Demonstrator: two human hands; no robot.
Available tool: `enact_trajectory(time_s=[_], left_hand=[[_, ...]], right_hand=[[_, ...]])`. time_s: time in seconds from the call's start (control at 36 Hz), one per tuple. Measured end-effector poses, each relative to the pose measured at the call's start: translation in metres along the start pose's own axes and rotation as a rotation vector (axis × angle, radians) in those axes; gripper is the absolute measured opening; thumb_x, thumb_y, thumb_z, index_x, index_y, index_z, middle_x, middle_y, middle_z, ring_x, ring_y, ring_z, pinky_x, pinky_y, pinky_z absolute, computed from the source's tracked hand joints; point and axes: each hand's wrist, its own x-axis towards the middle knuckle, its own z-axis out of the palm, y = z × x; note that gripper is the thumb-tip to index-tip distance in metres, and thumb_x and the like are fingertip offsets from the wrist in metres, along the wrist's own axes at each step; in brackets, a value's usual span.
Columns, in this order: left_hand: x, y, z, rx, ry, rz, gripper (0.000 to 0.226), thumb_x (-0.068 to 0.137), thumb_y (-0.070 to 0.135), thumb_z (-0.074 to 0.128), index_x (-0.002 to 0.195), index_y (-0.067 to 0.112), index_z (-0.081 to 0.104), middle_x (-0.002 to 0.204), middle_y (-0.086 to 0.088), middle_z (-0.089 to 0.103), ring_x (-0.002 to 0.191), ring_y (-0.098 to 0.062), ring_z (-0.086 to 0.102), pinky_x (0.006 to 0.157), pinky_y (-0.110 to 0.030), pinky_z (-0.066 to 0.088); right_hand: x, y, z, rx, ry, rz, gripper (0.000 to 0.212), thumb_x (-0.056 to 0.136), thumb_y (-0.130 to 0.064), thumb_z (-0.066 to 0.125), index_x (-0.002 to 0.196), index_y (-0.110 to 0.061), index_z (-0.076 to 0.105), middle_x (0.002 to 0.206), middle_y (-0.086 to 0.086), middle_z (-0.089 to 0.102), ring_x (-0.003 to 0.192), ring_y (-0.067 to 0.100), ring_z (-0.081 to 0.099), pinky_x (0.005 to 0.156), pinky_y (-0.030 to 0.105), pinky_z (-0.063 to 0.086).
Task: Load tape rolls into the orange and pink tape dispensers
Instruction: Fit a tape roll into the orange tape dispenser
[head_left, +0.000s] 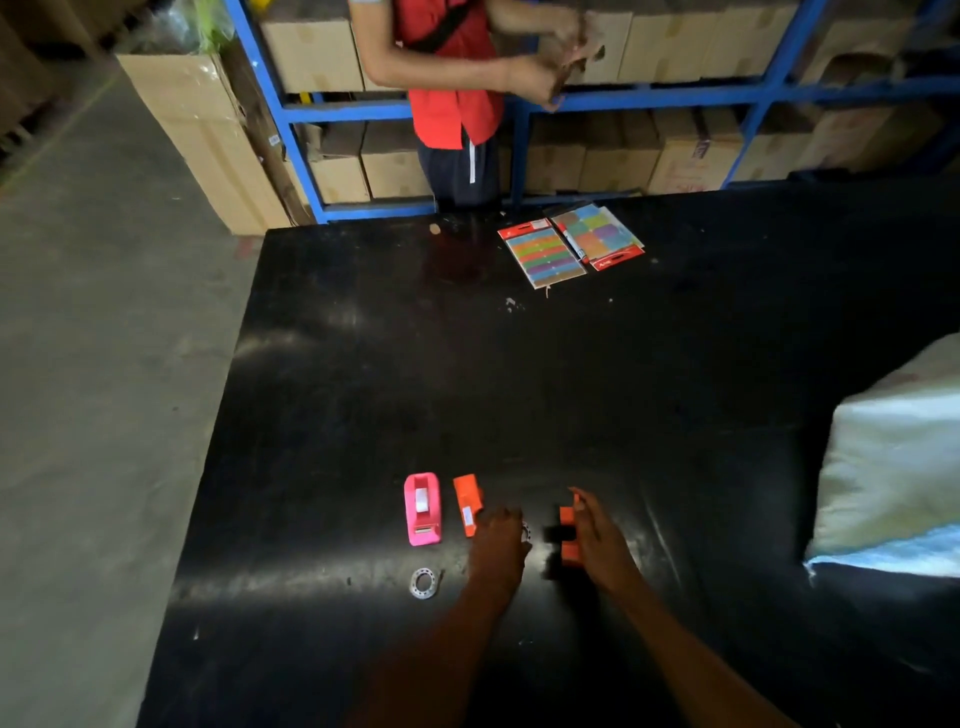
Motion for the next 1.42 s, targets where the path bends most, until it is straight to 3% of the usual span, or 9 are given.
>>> enact_trajectory(time_s=[0.14, 0.33, 0.44, 0.78, 0.92, 1.03, 1.19, 1.31, 1.42], left_hand=[[-0.003, -0.003, 0.000, -0.061, 0.030, -0.007, 0.053, 0.085, 0.025, 0.067, 0.134, 0.016, 0.048, 0.138, -0.008, 0.051, 0.127, -0.026, 0.048, 0.105, -0.035, 0.041], [-0.042, -0.023, -0.004, -0.191, 0.288, -0.081, 0.035, 0.088, 0.023, 0.063, 0.121, 0.017, 0.053, 0.124, -0.004, 0.056, 0.107, -0.026, 0.059, 0.088, -0.038, 0.050], [-0.074, -0.038, 0.003, -0.268, 0.346, -0.163, 0.038, 0.089, 0.027, 0.061, 0.124, 0.019, 0.049, 0.125, -0.004, 0.052, 0.112, -0.025, 0.055, 0.093, -0.039, 0.047], [-0.081, -0.040, 0.015, -0.017, 0.149, -0.203, 0.049, 0.095, 0.037, 0.049, 0.139, 0.018, 0.037, 0.143, -0.004, 0.041, 0.134, -0.022, 0.037, 0.115, -0.034, 0.030], [-0.079, -0.042, 0.009, -0.067, 0.180, -0.157, 0.051, 0.091, 0.035, 0.052, 0.139, 0.020, 0.040, 0.139, -0.003, 0.047, 0.128, -0.021, 0.045, 0.109, -0.031, 0.036], [-0.083, -0.035, 0.002, -0.257, 0.186, -0.095, 0.062, 0.086, 0.037, 0.059, 0.143, 0.026, 0.037, 0.128, -0.002, 0.059, 0.114, -0.023, 0.059, 0.094, -0.033, 0.051], [-0.085, -0.024, -0.017, -0.383, 0.251, 0.003, 0.046, 0.085, 0.046, 0.062, 0.127, 0.031, 0.048, 0.110, 0.005, 0.069, 0.099, -0.017, 0.067, 0.085, -0.035, 0.056], [-0.087, -0.025, -0.030, -0.455, 0.283, 0.045, 0.034, 0.083, 0.052, 0.064, 0.112, 0.034, 0.056, 0.099, 0.014, 0.070, 0.090, -0.003, 0.067, 0.081, -0.032, 0.057], [-0.089, -0.027, -0.037, -0.470, 0.256, 0.075, 0.032, 0.084, 0.050, 0.065, 0.112, 0.036, 0.058, 0.103, 0.019, 0.067, 0.094, 0.008, 0.062, 0.083, -0.014, 0.052]], right_hand=[[0.002, -0.003, 0.008, -0.016, -0.003, 0.022, 0.041, 0.105, -0.036, 0.032, 0.144, -0.026, 0.043, 0.145, 0.006, 0.050, 0.127, 0.023, 0.051, 0.107, 0.038, 0.044], [-0.002, -0.004, 0.023, 0.006, -0.052, 0.022, 0.039, 0.103, -0.043, 0.034, 0.139, -0.036, 0.044, 0.134, 0.001, 0.053, 0.101, 0.008, 0.057, 0.057, 0.004, 0.047], [-0.009, -0.008, 0.030, -0.031, -0.090, -0.022, 0.038, 0.103, -0.041, 0.035, 0.138, -0.033, 0.047, 0.136, 0.000, 0.056, 0.113, 0.010, 0.052, 0.092, 0.018, 0.041], [-0.026, -0.011, 0.031, -0.073, -0.181, -0.032, 0.040, 0.103, -0.040, 0.038, 0.138, -0.025, 0.049, 0.137, 0.003, 0.058, 0.122, 0.017, 0.057, 0.110, 0.042, 0.044], [-0.030, -0.011, 0.028, -0.049, -0.215, -0.022, 0.039, 0.103, -0.036, 0.039, 0.138, -0.022, 0.050, 0.134, 0.007, 0.061, 0.120, 0.023, 0.060, 0.107, 0.046, 0.047], [-0.036, -0.017, 0.032, -0.085, -0.252, -0.049, 0.037, 0.103, -0.038, 0.039, 0.135, -0.025, 0.053, 0.125, 0.003, 0.066, 0.110, 0.015, 0.064, 0.082, 0.016, 0.053], [-0.039, -0.024, 0.044, -0.033, -0.279, -0.079, 0.034, 0.103, -0.029, 0.044, 0.134, -0.019, 0.054, 0.127, 0.004, 0.064, 0.116, 0.017, 0.062, 0.104, 0.034, 0.048], [-0.039, -0.026, 0.045, 0.042, -0.316, -0.047, 0.034, 0.102, -0.034, 0.045, 0.135, -0.027, 0.052, 0.127, 0.004, 0.062, 0.103, 0.015, 0.066, 0.064, 0.019, 0.058], [-0.036, -0.026, 0.045, 0.039, -0.301, -0.057, 0.036, 0.102, -0.037, 0.044, 0.137, -0.027, 0.050, 0.131, 0.004, 0.061, 0.106, 0.011, 0.064, 0.061, 0.011, 0.053]])
